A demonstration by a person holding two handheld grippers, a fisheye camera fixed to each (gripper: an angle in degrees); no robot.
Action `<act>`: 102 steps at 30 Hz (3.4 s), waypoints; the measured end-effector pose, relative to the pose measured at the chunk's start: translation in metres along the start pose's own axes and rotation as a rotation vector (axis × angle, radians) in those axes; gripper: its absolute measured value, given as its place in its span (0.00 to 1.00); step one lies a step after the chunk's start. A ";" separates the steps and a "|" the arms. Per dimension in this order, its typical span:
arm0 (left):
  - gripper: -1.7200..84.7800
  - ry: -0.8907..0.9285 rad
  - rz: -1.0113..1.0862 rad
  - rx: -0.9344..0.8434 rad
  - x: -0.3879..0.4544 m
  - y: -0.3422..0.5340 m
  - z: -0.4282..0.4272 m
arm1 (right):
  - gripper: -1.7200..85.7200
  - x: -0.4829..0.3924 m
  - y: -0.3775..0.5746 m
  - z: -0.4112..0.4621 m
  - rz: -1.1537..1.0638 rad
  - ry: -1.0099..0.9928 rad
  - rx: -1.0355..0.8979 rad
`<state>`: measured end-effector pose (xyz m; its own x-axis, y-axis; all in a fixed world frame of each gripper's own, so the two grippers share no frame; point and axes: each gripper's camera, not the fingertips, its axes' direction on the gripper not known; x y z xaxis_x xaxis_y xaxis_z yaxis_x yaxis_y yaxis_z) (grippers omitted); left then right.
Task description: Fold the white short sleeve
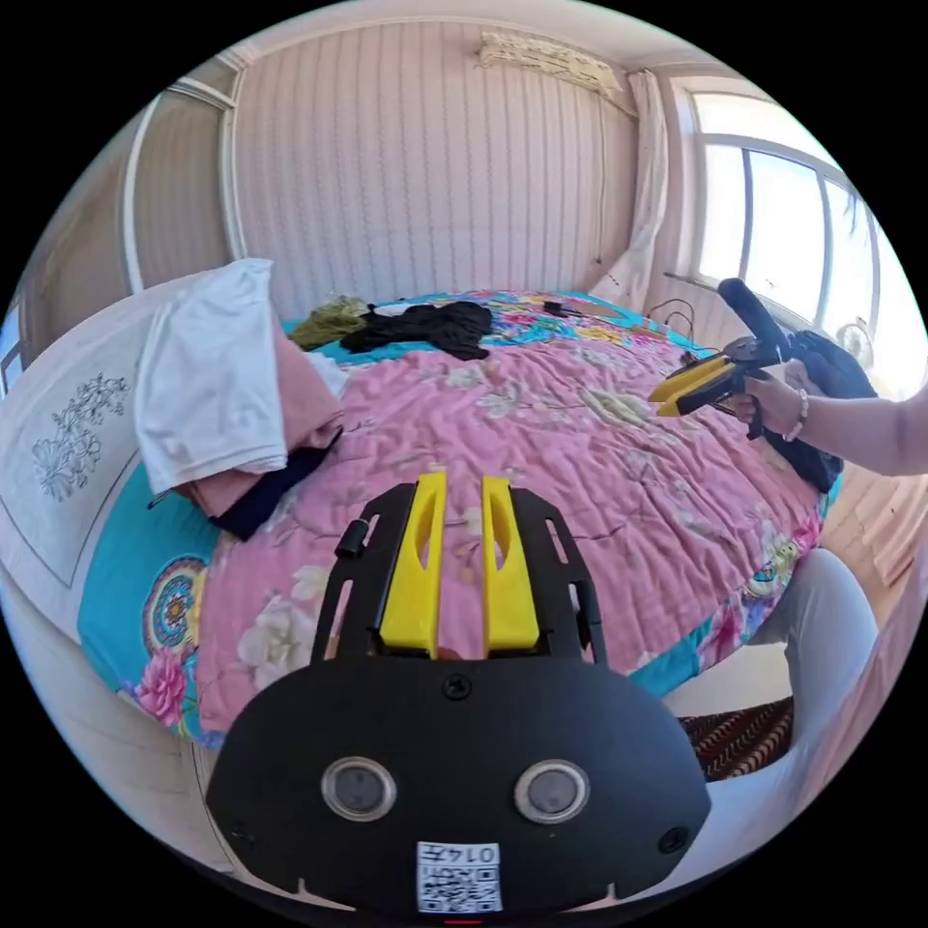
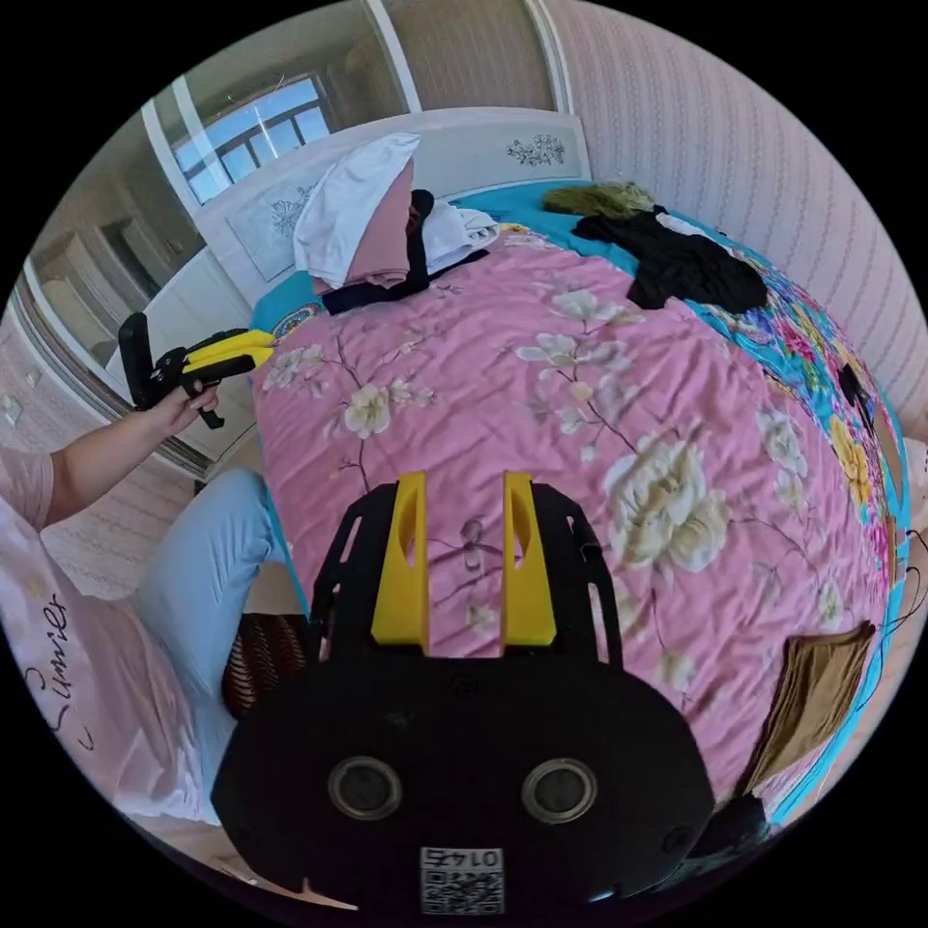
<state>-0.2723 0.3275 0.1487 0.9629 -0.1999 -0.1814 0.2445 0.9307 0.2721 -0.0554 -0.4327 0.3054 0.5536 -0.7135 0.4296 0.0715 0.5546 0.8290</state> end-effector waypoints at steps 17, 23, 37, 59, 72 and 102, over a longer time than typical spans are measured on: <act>0.10 -0.222 -0.512 0.181 -0.309 -0.005 -0.042 | 0.14 -0.238 -0.284 0.181 0.026 0.023 -0.029; 0.02 -0.102 -0.507 0.123 -0.316 -0.037 -0.029 | 0.03 -0.227 -0.292 0.183 0.102 -0.063 -0.047; 0.01 0.460 0.009 0.390 0.063 -0.063 -0.201 | 0.03 -0.186 0.028 -0.086 0.209 -0.159 0.254; 0.01 0.538 0.054 -0.084 0.307 0.031 -0.152 | 0.04 -0.195 0.194 -0.188 0.229 -0.126 0.136; 0.01 0.280 -0.200 -0.364 0.191 0.057 -0.056 | 0.03 -0.008 0.324 -0.336 0.995 -0.013 0.435; 0.01 0.469 -0.231 -0.189 0.185 0.021 -0.094 | 0.04 -0.124 0.185 -0.391 0.630 -0.328 0.153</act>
<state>-0.0996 0.3384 0.0320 0.7222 -0.2878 -0.6289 0.3768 0.9263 0.0088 0.2135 -0.0746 0.2660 0.1728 -0.3832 0.9074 -0.3092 0.8536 0.4193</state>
